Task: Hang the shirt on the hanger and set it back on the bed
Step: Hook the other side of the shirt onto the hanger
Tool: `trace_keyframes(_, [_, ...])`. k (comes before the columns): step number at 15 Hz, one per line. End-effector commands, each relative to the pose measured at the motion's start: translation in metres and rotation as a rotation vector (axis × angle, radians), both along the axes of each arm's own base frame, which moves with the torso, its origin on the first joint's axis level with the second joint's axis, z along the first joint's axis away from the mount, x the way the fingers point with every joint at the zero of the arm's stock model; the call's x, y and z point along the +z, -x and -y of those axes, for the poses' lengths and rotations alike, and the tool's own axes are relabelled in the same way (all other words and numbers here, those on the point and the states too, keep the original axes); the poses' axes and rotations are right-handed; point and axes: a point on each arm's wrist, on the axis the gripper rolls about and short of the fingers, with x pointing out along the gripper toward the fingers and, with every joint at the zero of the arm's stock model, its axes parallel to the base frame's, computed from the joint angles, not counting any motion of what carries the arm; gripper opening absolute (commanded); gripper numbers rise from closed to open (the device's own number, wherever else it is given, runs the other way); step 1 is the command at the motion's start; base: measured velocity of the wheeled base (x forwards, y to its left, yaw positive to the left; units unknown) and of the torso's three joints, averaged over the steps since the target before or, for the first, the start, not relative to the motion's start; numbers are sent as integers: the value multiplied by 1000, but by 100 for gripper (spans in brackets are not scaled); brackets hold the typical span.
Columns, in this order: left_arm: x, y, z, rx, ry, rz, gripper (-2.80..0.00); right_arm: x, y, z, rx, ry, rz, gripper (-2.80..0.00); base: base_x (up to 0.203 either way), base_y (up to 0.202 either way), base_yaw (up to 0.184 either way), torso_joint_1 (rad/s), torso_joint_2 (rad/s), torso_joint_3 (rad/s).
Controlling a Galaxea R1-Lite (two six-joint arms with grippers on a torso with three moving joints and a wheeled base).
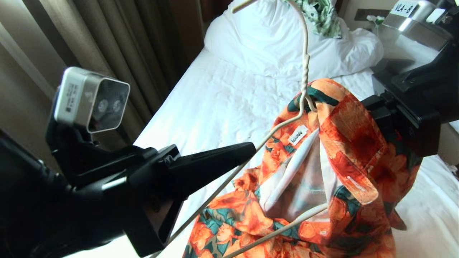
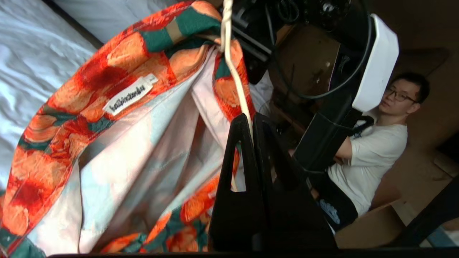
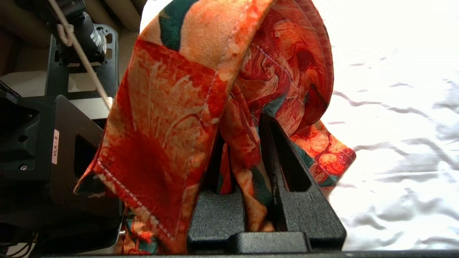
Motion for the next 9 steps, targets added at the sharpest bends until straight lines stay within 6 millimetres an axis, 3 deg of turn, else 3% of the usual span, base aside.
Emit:
trace_keyframes(1, [7,1,-6,-21,-32,-18,-280,2,3,1,7,-5,7,-280,0,0,0,0,0,0])
trace_keyframes(5, [10,0,-7,-14,-49,-29,-280,2,3,1,5,-5,5,-280,0,0,0,0,0,0])
trace_keyframes(6, [10,0,-9,-12,-50,-24,0,1,2,1,5,-3,2,-280,0,0,0,0,0,0])
trace_keyframes(9, [13,-1,-14,19,-42,0,0,-1,0,1,-2,2,-6,-280,0,0,0,0,0,0])
